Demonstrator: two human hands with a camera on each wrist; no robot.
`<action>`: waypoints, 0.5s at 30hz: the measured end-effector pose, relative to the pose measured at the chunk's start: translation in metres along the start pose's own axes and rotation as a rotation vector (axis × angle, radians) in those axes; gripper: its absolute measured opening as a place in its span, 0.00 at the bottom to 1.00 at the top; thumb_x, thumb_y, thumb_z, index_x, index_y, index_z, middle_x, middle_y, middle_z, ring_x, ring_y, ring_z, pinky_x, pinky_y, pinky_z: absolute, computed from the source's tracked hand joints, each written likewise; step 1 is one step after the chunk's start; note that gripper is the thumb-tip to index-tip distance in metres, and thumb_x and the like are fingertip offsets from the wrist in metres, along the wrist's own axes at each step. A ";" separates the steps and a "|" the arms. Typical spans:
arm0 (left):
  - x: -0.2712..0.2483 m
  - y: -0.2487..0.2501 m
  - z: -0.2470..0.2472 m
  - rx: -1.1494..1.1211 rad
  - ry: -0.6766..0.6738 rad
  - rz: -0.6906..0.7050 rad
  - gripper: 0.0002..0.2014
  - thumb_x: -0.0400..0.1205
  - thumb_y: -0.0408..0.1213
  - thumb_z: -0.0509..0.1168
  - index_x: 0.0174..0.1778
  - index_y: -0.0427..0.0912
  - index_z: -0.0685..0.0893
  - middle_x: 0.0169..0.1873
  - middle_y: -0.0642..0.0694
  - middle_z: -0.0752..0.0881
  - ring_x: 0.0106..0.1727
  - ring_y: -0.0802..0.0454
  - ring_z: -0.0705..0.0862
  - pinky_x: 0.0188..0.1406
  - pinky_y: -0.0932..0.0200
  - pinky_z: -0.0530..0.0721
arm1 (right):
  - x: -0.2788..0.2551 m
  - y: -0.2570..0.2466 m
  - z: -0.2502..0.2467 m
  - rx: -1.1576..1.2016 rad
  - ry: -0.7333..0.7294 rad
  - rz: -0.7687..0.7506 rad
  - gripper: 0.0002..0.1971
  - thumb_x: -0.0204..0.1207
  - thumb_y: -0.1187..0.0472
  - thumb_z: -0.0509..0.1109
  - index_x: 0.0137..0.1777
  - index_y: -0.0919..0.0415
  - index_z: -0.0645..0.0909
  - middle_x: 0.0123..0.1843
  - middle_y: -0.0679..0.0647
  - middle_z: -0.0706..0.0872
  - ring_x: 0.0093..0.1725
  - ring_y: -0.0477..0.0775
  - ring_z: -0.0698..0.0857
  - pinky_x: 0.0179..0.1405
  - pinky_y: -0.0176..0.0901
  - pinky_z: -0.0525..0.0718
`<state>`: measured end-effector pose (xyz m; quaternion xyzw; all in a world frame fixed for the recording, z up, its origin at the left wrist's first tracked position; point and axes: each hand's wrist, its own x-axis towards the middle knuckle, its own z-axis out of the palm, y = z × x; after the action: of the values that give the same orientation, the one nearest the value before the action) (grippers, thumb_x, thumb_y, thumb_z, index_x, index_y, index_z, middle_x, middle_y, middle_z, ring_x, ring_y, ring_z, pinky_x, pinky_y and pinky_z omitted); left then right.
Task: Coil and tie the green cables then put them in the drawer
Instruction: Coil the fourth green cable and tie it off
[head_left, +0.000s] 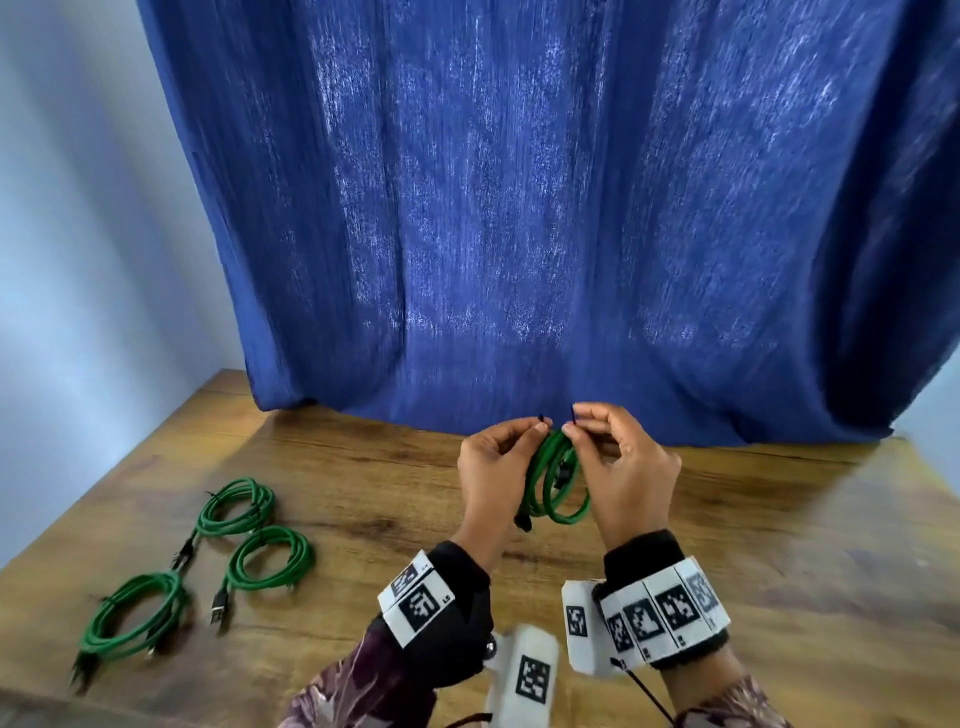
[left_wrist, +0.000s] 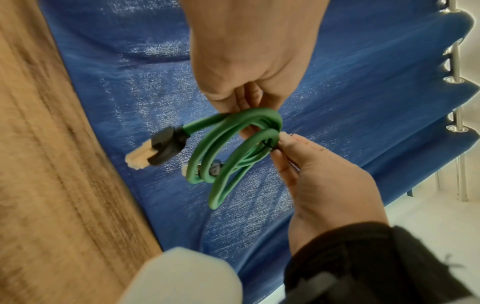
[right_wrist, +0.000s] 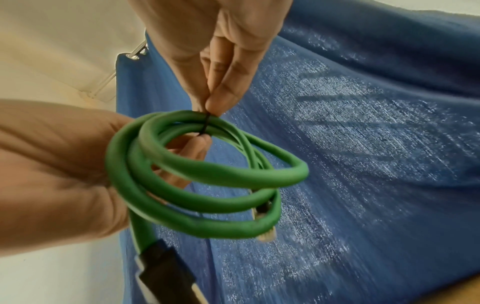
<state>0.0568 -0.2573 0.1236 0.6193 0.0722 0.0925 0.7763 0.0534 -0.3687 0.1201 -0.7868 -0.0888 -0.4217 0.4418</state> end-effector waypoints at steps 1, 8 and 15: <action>0.000 0.001 0.000 -0.009 -0.009 -0.004 0.02 0.75 0.32 0.72 0.39 0.41 0.90 0.38 0.42 0.91 0.41 0.48 0.89 0.45 0.56 0.87 | 0.001 0.000 0.000 -0.017 0.000 -0.011 0.07 0.69 0.62 0.76 0.45 0.61 0.87 0.39 0.49 0.91 0.36 0.41 0.87 0.37 0.33 0.83; -0.001 0.004 0.001 -0.022 -0.042 0.003 0.02 0.76 0.32 0.71 0.41 0.38 0.90 0.39 0.40 0.91 0.41 0.49 0.89 0.42 0.59 0.87 | 0.005 -0.008 -0.004 -0.157 -0.045 -0.156 0.01 0.70 0.66 0.75 0.40 0.61 0.87 0.37 0.51 0.89 0.32 0.47 0.86 0.32 0.36 0.83; -0.001 0.004 0.001 -0.046 -0.064 -0.010 0.02 0.75 0.31 0.71 0.39 0.39 0.90 0.35 0.42 0.90 0.37 0.51 0.88 0.37 0.62 0.87 | 0.008 -0.007 -0.003 -0.199 -0.035 -0.155 0.02 0.67 0.65 0.73 0.39 0.60 0.87 0.37 0.52 0.87 0.29 0.50 0.85 0.24 0.46 0.84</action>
<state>0.0558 -0.2572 0.1280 0.6036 0.0482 0.0706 0.7927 0.0532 -0.3692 0.1308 -0.8248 -0.1150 -0.4476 0.3259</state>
